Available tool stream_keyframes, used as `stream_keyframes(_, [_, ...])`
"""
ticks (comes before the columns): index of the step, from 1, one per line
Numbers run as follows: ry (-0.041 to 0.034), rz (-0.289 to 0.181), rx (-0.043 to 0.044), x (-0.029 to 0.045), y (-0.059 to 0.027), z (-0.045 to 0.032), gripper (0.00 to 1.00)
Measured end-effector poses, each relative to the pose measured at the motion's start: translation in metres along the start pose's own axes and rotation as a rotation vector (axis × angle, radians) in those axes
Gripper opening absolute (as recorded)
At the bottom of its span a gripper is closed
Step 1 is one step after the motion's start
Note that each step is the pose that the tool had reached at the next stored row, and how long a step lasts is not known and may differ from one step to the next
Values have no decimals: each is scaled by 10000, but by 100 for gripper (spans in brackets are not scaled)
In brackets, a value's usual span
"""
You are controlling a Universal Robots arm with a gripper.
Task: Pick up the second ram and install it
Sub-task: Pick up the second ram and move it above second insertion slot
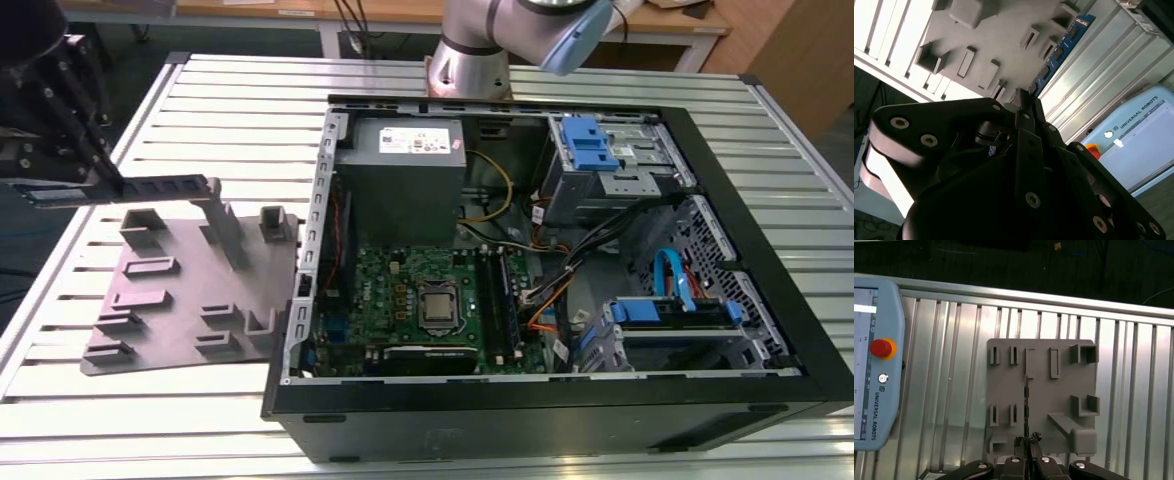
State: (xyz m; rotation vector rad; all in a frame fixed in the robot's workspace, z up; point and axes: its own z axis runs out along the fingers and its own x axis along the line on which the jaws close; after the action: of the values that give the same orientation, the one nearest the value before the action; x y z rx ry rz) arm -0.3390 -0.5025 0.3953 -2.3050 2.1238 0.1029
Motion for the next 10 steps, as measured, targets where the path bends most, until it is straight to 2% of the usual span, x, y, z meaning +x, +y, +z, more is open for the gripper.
stream_keyframes(10, [7, 1, 0, 32, -392, -17, 11])
